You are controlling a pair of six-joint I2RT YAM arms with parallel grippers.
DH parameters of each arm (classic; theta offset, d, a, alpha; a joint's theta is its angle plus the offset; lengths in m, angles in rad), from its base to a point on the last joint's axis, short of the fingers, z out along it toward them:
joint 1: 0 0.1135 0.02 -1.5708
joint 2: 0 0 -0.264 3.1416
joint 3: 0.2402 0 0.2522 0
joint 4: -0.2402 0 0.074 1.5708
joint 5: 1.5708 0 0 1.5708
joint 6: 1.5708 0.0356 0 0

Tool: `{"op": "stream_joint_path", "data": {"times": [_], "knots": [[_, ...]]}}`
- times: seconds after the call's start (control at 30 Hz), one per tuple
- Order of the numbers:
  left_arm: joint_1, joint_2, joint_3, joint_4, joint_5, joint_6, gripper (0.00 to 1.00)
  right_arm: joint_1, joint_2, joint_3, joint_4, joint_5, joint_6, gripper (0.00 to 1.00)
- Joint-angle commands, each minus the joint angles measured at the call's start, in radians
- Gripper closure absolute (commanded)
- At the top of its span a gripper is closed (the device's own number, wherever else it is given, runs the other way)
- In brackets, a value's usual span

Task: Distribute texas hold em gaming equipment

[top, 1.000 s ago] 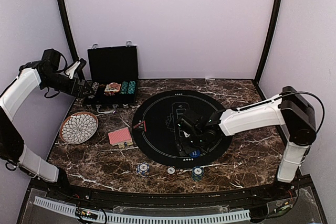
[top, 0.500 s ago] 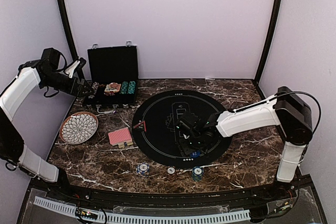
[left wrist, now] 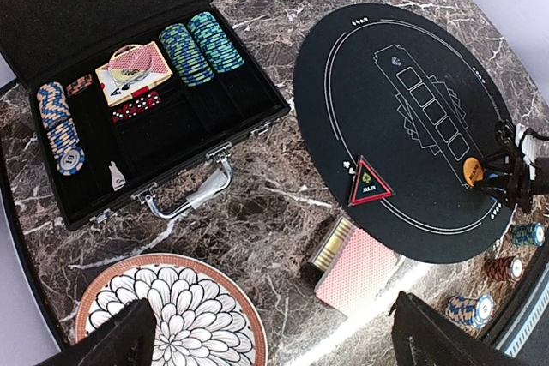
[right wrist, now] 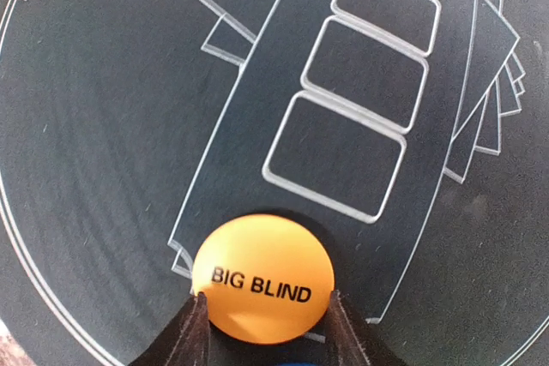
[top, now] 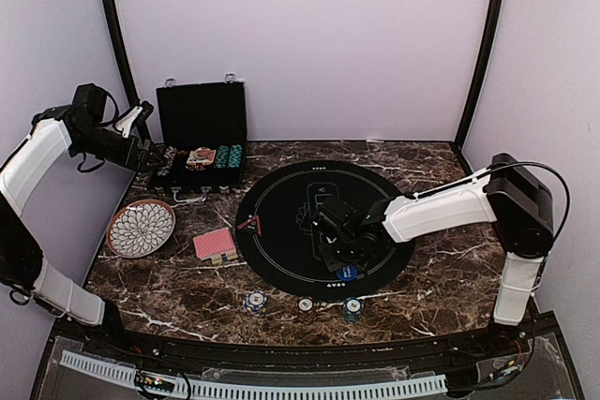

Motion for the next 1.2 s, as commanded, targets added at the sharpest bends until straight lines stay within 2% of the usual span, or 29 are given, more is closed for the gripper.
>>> {"op": "stream_joint_path", "data": {"times": [0.0, 0.5, 0.83, 1.17], "knots": [[-0.003, -0.025, 0.03, -0.034, -0.002, 0.024, 0.01, -0.04, 0.046, 0.003, 0.008, 0.041, -0.015, 0.57], [-0.003, -0.03, 0.036, -0.047, -0.01, 0.036, 0.01, -0.206, 0.168, 0.155, 0.048, 0.061, -0.093, 0.59], [-0.003, -0.028, 0.036, -0.059, -0.003, 0.042, 0.01, -0.33, 0.347, 0.425, 0.033, 0.025, -0.155, 0.59], [-0.003, -0.032, 0.028, -0.059, 0.003, 0.05, 0.01, -0.38, 0.529, 0.731, -0.024, -0.027, -0.204, 0.59]]}}
